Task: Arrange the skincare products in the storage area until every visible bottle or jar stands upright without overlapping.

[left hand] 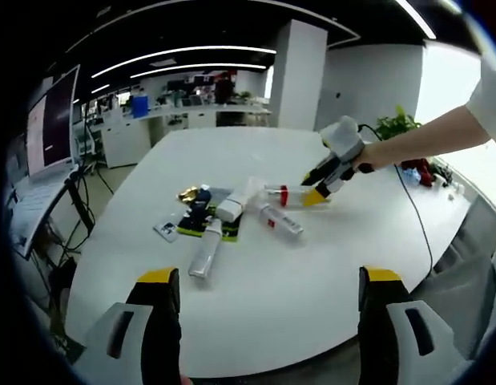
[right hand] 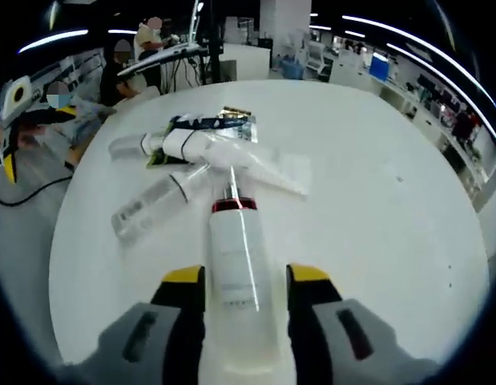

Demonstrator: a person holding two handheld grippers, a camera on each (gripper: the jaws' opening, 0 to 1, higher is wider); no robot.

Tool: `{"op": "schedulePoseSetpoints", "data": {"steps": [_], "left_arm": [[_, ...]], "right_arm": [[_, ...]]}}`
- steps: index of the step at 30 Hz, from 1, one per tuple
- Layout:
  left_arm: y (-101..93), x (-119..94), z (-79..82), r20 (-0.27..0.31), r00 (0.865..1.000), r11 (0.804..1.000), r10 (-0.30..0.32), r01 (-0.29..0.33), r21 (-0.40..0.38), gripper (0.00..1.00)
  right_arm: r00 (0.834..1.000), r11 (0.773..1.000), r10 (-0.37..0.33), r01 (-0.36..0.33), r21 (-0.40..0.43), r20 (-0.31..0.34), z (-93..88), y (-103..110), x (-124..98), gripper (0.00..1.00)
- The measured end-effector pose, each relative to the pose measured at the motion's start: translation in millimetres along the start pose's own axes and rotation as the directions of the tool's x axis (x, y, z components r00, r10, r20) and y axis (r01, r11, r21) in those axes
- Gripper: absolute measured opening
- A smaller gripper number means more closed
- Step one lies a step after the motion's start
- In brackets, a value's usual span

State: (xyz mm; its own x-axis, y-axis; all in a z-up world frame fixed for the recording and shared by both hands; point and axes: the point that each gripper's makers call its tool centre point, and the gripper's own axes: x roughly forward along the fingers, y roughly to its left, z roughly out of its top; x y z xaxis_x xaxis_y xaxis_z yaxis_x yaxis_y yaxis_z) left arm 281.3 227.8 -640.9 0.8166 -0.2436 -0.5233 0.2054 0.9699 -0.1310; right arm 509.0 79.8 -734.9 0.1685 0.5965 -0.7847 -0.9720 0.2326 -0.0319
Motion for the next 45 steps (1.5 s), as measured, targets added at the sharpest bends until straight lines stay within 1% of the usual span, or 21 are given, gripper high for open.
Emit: {"op": "schedulePoseSetpoints", "data": {"steps": [2,8,12,17,19,25,29,31,33,36,39,45], "left_arm": [[0.2,0.2,-0.3,-0.002,1.000,1.000,0.000,0.000,-0.001,0.90],[0.1,0.2,-0.9,-0.008,1.000,1.000,0.001,-0.001,-0.011,0.90],[0.4,0.1,-0.9,-0.009,1.000,1.000,0.003,-0.003,-0.014,0.90],[0.0,0.3,-1.1,-0.012,1.000,1.000,0.002,-0.002,-0.012,0.89],[0.3,0.3,-1.0,-0.010,1.000,1.000,0.002,-0.002,-0.013,0.89],[0.7,0.1,-0.9,-0.009,1.000,1.000,0.004,-0.004,-0.011,0.89],[0.2,-0.1,-0.2,-0.007,1.000,1.000,0.005,-0.005,-0.006,0.89],[0.3,-0.5,0.3,-0.005,1.000,1.000,0.005,-0.005,-0.007,0.89],[0.4,-0.7,0.9,-0.002,1.000,1.000,0.006,-0.006,-0.008,0.89],[-0.6,-1.0,1.9,-0.001,1.000,1.000,0.005,-0.005,-0.010,0.89],[-0.4,-1.5,2.7,0.001,1.000,1.000,0.008,-0.008,-0.016,0.88],[0.9,-1.3,3.9,0.008,1.000,0.999,0.003,-0.002,-0.050,0.88]], "right_arm": [[1.000,1.000,0.002,-0.002,0.003,0.003,1.7,-2.6,1.6,0.37],[0.999,0.999,0.036,-0.037,-0.015,-0.011,5.6,1.4,8.4,0.34],[0.998,0.998,0.055,-0.056,-0.015,-0.039,5.9,4.0,13.4,0.32],[0.994,0.996,0.068,-0.073,-0.050,-0.086,3.4,5.9,16.5,0.31],[0.992,0.996,0.067,-0.073,-0.056,-0.107,2.5,5.7,17.1,0.31],[0.989,0.995,0.065,-0.075,-0.068,-0.134,2.4,6.1,16.7,0.31],[0.983,0.994,0.057,-0.071,-0.078,-0.172,3.0,6.8,17.6,0.30],[0.982,0.995,0.052,-0.066,-0.075,-0.179,2.9,6.7,17.6,0.30],[0.982,0.996,0.044,-0.058,-0.071,-0.182,2.1,6.0,17.1,0.30],[0.984,0.998,0.026,-0.034,-0.044,-0.178,0.9,5.8,15.7,0.30],[0.988,1.000,-0.003,0.002,-0.009,-0.153,-0.1,5.5,13.3,0.29],[0.992,0.999,-0.033,0.036,0.019,-0.121,-4.5,7.9,6.0,0.29]]}}
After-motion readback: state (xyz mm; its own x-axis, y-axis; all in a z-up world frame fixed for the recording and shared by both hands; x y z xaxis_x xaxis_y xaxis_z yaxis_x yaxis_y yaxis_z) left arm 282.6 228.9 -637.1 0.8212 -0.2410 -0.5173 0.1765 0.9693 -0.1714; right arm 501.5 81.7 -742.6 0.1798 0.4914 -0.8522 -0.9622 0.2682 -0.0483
